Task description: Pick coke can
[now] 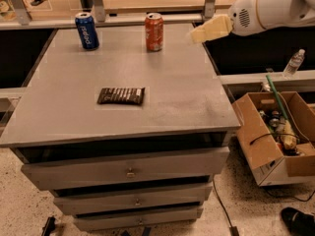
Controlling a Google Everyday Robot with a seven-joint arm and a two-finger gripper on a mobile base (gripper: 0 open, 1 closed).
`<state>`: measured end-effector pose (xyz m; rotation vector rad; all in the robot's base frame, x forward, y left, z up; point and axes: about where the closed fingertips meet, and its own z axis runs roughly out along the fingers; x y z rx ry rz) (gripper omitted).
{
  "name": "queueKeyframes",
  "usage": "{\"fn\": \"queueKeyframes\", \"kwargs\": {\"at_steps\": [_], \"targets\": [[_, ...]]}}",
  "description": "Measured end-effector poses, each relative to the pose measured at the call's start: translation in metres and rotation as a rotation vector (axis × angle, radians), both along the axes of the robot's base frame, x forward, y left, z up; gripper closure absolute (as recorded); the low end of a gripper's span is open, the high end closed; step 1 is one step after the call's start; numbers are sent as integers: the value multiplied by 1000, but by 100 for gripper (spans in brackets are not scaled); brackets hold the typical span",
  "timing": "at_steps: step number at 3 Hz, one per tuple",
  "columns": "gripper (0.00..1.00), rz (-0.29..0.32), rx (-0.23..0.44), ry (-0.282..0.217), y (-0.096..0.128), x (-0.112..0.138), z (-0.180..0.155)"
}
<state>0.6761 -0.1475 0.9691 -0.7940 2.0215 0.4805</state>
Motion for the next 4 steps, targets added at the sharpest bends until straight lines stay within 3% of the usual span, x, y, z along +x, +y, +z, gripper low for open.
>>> {"fn": "queueKeyframes", "kwargs": {"at_steps": [2, 4], "targets": [[0, 65, 167, -14, 48, 22, -25], [0, 92, 235, -68, 90, 32, -41]]}}
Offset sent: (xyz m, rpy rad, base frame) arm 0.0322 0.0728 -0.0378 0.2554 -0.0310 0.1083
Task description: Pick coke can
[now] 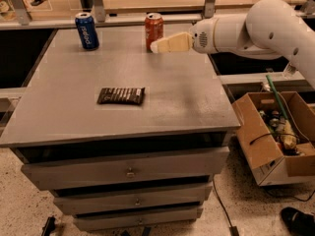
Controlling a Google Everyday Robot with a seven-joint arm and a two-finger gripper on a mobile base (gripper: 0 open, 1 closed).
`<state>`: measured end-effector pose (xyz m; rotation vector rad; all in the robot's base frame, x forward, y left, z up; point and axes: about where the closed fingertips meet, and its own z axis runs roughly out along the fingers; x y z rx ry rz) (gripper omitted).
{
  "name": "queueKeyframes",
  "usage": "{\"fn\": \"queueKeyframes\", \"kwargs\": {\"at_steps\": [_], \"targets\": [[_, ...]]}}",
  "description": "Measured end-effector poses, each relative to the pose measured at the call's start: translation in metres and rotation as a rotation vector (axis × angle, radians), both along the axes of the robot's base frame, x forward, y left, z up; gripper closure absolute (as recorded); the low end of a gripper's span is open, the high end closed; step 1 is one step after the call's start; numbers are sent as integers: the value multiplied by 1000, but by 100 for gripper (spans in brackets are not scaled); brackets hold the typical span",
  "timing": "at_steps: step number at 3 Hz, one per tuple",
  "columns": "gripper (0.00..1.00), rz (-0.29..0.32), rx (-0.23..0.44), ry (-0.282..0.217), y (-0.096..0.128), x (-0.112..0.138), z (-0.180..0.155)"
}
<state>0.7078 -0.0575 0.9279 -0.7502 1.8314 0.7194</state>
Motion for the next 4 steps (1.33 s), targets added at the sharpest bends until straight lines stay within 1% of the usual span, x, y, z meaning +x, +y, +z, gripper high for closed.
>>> {"fn": "queueKeyframes", "kwargs": {"at_steps": [1, 2, 3, 4], "targets": [[0, -4, -13, -19, 16, 10, -5], [0, -16, -31, -22, 27, 22, -11], [0, -48, -48, -15, 29, 38, -22], [0, -82, -63, -11, 25, 55, -32]]}}
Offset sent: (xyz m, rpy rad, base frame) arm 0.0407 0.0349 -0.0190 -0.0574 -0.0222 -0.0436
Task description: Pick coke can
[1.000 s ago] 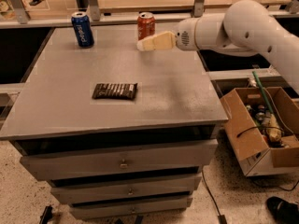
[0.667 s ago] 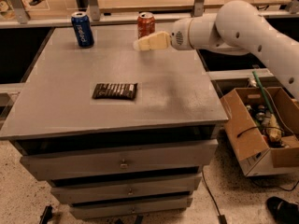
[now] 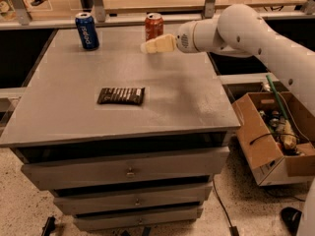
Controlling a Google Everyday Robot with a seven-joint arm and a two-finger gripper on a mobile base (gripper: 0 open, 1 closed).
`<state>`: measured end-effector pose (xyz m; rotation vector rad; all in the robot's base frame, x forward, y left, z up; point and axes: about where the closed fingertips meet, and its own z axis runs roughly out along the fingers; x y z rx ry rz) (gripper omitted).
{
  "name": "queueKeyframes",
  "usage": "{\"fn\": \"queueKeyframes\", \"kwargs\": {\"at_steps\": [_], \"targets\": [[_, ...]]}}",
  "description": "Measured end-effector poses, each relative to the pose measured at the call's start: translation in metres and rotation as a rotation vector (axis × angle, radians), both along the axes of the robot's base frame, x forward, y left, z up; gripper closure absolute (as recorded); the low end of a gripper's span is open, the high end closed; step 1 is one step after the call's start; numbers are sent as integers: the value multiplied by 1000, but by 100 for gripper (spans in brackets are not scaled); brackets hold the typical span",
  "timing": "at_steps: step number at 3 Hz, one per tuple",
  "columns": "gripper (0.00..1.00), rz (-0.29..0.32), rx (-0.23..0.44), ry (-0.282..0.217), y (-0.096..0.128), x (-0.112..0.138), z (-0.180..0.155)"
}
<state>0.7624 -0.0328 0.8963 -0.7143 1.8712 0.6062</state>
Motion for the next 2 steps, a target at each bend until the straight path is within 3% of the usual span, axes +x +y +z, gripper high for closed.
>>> {"fn": "queueKeyframes", "kwargs": {"at_steps": [2], "targets": [[0, -10, -17, -15, -2, 31, -8]]}}
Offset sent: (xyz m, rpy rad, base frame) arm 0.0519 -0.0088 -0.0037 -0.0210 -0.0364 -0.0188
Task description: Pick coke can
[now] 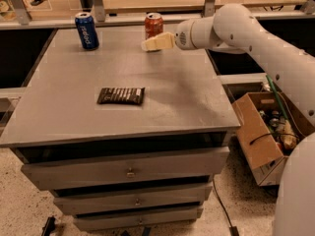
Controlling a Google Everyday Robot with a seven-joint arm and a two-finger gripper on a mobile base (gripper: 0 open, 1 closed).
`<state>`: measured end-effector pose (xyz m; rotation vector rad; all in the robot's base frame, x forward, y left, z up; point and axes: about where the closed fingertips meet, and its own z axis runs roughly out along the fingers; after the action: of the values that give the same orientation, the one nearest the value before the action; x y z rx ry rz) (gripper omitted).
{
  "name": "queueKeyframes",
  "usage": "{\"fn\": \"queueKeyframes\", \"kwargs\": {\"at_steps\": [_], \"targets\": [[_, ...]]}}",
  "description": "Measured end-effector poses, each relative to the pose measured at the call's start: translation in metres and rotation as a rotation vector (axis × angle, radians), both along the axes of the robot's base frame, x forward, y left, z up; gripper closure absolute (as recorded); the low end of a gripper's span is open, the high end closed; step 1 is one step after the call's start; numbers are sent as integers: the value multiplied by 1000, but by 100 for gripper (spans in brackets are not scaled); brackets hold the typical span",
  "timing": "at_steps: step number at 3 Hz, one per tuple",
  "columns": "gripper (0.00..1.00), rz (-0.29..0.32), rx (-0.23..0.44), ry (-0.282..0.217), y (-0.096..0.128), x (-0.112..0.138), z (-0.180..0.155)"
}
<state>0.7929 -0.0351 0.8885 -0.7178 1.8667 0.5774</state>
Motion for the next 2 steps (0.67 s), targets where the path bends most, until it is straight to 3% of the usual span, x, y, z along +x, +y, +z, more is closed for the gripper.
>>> {"fn": "queueKeyframes", "kwargs": {"at_steps": [2], "targets": [[0, 21, -17, -16, 11, 28, 1]]}}
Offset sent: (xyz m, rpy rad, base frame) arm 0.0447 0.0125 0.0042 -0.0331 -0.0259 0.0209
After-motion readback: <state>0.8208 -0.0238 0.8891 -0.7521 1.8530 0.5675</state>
